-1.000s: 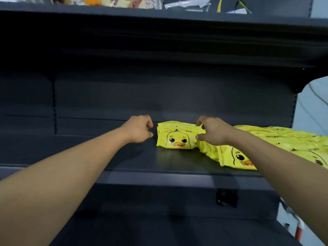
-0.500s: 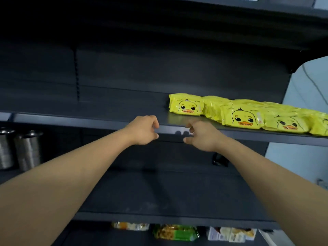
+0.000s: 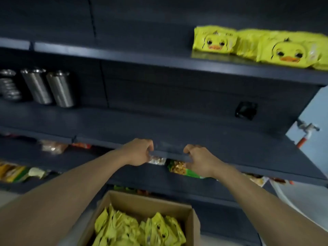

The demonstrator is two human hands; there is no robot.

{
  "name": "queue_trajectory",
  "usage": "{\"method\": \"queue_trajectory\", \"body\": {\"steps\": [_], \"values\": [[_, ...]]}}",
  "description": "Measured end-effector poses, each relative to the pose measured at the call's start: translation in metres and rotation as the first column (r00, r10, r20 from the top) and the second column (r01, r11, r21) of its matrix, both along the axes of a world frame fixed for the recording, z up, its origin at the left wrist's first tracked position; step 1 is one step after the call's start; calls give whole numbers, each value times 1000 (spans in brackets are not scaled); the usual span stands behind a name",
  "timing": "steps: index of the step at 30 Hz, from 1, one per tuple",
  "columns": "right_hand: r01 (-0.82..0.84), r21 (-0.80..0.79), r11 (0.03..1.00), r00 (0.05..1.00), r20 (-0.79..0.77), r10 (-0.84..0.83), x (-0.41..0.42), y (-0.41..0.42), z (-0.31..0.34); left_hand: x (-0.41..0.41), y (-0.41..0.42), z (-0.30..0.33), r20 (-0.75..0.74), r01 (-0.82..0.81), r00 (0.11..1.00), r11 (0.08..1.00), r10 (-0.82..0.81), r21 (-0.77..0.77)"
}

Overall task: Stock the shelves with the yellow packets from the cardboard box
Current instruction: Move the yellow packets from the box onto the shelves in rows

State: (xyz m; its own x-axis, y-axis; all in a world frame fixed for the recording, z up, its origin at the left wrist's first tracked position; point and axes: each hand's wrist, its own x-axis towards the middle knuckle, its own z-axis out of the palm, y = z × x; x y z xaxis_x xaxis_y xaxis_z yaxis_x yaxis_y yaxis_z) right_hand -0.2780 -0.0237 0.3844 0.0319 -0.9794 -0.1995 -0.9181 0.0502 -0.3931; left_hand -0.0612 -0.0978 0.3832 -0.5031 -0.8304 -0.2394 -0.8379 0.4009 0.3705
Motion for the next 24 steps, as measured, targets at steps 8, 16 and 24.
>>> {"method": "queue_trajectory", "body": {"steps": [8, 16, 24], "values": [[-30, 330, 943, 998, 60, 11, -4, 38, -136, 30, 40, -120, 137, -119, 986, 970, 91, 211], [25, 531, 847, 995, 66, -71, 5, 59, -251, 55, 61, -240, 190, -218, 969, 912, 159, 347], [124, 611, 782, 972, 83, -219, 25, 51, -367, 47, 45, -354, 171, -226, 971, 864, 165, 449]]}}
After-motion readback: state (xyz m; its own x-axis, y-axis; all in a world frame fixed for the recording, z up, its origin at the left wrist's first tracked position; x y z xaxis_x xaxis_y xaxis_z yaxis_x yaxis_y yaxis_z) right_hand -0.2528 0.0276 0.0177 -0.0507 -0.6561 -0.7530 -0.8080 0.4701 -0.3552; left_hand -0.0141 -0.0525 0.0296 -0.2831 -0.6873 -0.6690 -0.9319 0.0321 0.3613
